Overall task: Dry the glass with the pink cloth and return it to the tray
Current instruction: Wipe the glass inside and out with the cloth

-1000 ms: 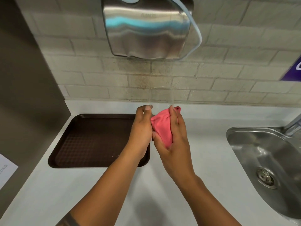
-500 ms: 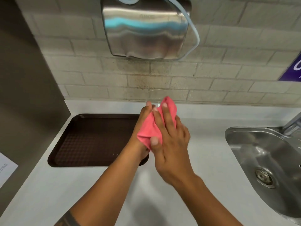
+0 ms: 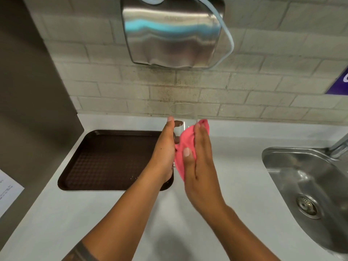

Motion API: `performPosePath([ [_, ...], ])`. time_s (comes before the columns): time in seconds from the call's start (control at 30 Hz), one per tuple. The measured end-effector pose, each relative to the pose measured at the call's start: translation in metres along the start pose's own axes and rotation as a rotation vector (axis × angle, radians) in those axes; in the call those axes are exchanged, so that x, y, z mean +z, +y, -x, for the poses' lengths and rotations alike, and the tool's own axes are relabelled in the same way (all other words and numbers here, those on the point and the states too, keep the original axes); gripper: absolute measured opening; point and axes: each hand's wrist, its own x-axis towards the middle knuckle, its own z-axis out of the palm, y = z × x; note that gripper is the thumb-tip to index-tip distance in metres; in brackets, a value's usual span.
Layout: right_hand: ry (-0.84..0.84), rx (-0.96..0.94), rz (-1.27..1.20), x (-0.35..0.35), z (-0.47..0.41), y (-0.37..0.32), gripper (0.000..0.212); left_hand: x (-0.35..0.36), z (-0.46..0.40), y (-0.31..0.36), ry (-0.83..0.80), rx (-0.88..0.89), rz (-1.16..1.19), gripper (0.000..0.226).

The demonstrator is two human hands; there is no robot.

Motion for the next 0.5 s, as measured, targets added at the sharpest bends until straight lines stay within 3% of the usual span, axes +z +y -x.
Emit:
performPosePath([
  [0.13,0.005,-0.125,0.175,0.009,0.025,0.003,0.059,0.0,-0.004,0.002,0.019,0.02,-0.003,0.052],
  [0.3,0.055,-0.223,0.279,-0.009,-0.027,-0.012,0.059,0.007,0.0,-0.006,-0.143,0.062,-0.018,0.054],
  [0.37,0.083,-0.169,0.213,-0.019,-0.053,-0.018,0.06,0.012,0.003,-0.006,-0.147,0.141,-0.086,0.048],
  [0.5,0.057,0.057,-0.111,-0.031,-0.069,-0.017,0.062,0.013,0.001,-0.005,-0.054,0.107,-0.103,0.059],
])
